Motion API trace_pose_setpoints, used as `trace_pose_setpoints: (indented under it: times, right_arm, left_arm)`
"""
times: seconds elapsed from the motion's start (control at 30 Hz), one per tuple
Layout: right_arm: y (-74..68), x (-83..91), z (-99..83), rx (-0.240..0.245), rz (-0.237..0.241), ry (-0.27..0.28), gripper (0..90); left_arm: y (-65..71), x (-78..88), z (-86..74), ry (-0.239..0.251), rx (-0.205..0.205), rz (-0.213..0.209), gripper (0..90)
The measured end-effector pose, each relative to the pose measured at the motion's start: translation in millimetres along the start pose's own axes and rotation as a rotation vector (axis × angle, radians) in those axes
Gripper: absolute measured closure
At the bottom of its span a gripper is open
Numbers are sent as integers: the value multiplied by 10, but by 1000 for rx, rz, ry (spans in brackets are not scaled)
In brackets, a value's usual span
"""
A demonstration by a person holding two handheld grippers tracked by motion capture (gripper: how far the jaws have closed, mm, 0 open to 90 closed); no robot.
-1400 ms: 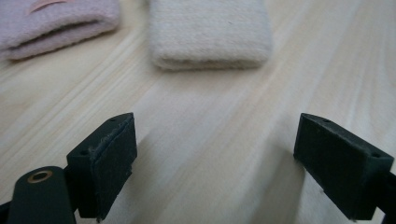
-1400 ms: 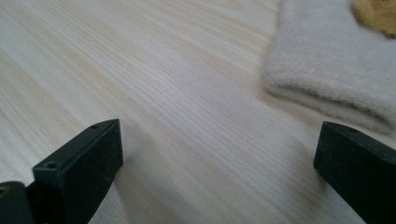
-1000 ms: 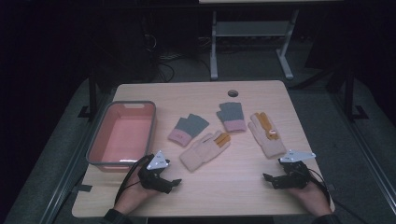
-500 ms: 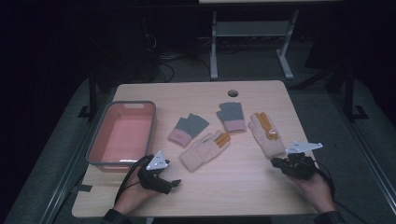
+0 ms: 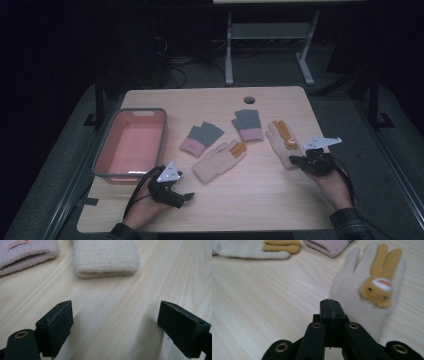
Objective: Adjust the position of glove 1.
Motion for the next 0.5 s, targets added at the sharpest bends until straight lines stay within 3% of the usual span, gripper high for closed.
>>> trace_pose_setpoints:
  times: [0.17,0.5]
  right_arm:
    - [111,-71,56,-4,-21,-9,900]
    - [325,-104,-22,-59,-42,-41,900]
  left_arm:
    - [14,10,-9,0,-3,-5,125]
    - [19,11,-12,3,0,-5,125]
Point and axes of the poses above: each handheld gripper's, and its own axes: x roughly backward along the jaws, z roughly out of its top, y roughly to its right, the point moved 1 cm from there along -x, roughly forward along the jaws, and after that the axes turned 5 degrees about z, right-handed, at the moved point
